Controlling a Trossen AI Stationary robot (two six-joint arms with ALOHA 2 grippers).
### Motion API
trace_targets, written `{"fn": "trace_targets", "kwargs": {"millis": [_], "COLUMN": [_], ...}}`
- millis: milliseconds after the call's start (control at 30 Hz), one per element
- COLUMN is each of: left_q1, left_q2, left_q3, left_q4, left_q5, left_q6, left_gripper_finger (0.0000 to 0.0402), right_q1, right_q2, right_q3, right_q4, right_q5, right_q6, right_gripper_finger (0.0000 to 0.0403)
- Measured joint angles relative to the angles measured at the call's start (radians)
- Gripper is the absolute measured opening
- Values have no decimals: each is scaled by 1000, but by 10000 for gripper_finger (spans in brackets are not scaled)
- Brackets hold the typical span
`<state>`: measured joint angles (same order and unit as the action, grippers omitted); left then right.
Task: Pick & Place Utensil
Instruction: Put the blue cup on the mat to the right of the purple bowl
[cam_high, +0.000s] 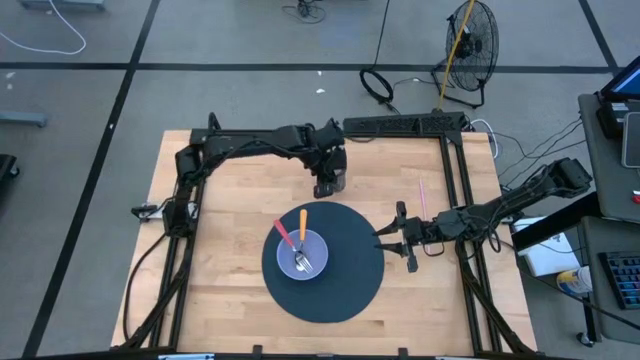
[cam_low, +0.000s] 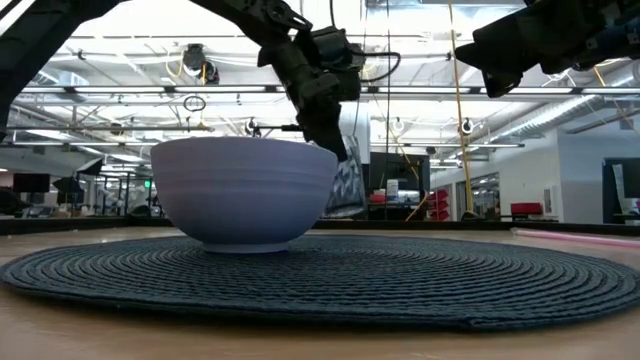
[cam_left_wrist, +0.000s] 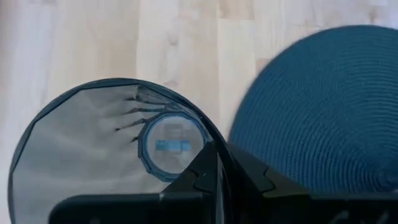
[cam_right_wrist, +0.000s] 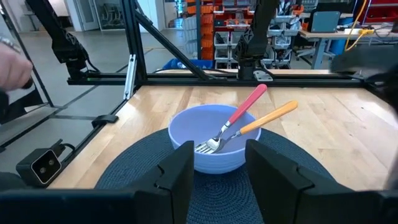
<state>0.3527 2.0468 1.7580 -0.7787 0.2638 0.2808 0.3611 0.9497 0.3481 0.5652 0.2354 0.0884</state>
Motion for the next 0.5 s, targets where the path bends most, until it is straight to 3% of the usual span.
{"fn": "trace_targets", "kwargs": {"millis": [233, 500], "left_q1": [-21, -20], "left_q2": [22, 22], "left_q3": [0, 0], "left_q4": [32, 24], "left_q5": [-3, -18], "left_q6": [-5, -47], "left_gripper_finger": [11, 56], "right_q1": [0, 1], "right_q2": [0, 0], "right_q3": [0, 0], "right_q4": [12, 14], "right_q5": [0, -1], "right_q6": [8, 28], "right_gripper_finger": [141, 141]}}
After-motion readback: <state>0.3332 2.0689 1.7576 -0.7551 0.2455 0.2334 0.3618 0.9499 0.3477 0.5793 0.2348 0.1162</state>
